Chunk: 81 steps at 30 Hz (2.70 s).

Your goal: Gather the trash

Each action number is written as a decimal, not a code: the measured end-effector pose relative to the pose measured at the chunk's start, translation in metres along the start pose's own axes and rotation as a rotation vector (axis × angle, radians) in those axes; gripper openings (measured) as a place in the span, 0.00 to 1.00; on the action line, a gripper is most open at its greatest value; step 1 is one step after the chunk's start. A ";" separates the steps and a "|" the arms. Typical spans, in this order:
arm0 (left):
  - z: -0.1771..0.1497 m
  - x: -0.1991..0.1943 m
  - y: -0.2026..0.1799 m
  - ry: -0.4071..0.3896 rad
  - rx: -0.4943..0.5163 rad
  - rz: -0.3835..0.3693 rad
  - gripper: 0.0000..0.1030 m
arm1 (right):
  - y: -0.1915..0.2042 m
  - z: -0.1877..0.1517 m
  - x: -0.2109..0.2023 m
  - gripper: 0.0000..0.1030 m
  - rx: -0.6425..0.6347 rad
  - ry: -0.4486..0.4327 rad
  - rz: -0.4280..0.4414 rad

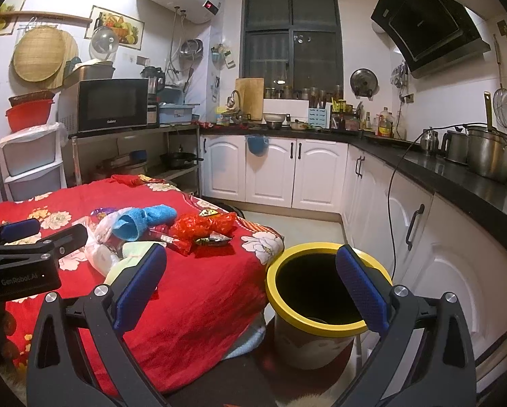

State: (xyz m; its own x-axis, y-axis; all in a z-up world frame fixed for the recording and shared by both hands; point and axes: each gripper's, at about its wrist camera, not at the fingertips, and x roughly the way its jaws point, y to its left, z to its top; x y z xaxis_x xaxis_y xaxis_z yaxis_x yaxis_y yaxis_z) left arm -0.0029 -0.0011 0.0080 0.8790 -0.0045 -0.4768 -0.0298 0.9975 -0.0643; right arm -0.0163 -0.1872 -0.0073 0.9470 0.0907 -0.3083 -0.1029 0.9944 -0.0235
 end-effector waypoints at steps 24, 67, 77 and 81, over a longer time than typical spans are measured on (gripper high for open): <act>-0.001 -0.001 0.000 -0.007 0.001 0.001 0.90 | -0.001 0.000 0.001 0.94 0.000 -0.002 -0.001; 0.060 0.064 0.153 0.017 -0.229 0.230 0.90 | 0.079 0.030 0.113 0.94 -0.099 0.143 0.252; 0.044 0.136 0.183 0.225 -0.314 0.166 0.90 | 0.109 0.003 0.179 0.94 -0.092 0.409 0.349; 0.032 0.157 0.195 0.289 -0.389 0.116 0.90 | 0.115 -0.012 0.199 0.94 -0.046 0.513 0.398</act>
State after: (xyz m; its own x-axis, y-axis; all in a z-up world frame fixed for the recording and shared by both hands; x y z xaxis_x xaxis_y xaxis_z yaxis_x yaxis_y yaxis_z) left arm 0.1448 0.1953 -0.0515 0.6928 0.0307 -0.7205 -0.3438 0.8923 -0.2925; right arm 0.1566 -0.0549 -0.0829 0.5692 0.4029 -0.7167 -0.4397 0.8857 0.1488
